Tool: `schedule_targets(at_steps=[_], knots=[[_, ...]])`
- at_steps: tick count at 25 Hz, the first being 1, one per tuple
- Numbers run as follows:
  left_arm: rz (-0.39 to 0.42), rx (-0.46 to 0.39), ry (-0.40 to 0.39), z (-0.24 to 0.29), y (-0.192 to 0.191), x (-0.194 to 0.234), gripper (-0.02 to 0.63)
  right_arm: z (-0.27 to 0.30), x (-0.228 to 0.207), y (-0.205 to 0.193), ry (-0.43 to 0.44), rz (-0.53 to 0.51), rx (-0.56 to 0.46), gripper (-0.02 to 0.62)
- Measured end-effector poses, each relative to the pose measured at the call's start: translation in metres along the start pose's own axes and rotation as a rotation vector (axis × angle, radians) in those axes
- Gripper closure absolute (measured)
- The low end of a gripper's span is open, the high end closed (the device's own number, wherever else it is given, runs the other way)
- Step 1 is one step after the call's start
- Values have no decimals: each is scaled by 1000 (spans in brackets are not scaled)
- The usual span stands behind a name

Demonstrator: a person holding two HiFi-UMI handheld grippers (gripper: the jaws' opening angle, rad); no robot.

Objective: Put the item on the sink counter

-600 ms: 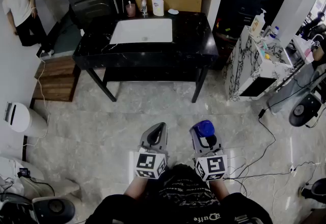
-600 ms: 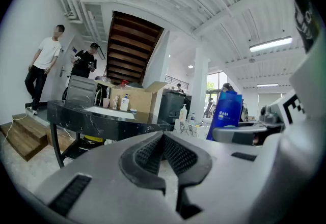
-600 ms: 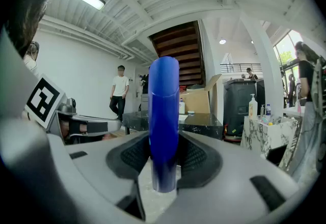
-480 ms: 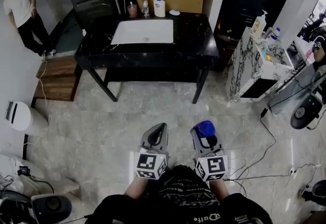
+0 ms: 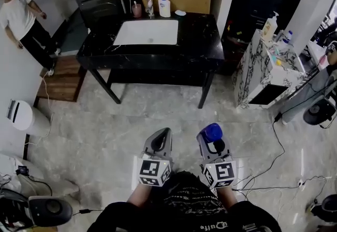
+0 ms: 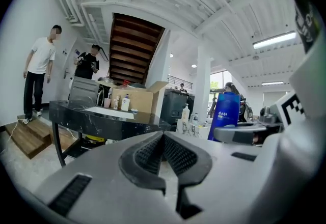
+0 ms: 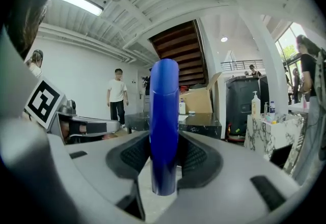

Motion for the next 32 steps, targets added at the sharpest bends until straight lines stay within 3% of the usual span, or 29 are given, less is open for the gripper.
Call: schedule_targets(at_steps=[7,13,25,32], knots=[[4,11,-8,28,-3,1,600,19,-20,-4,-8,12,4,440],[3,-2,-51,89,6,15,600,69,-46,6,-21,1,-8,440],[42,-23,-125,229,56,79,600,196,-113,40,-121,30,-34,440],[60,-10,-134,274,63,109,600,246,-128,43,-135,38,-39,440]])
Point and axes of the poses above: the fingertips, and each gripper's own axes: z forward along the fingers, x to its left, y out of its top, the point moved 3 cm from there along -z, backward along the fingers, and after that the axes turned 11 degrees about y, right-handed, at the moved point
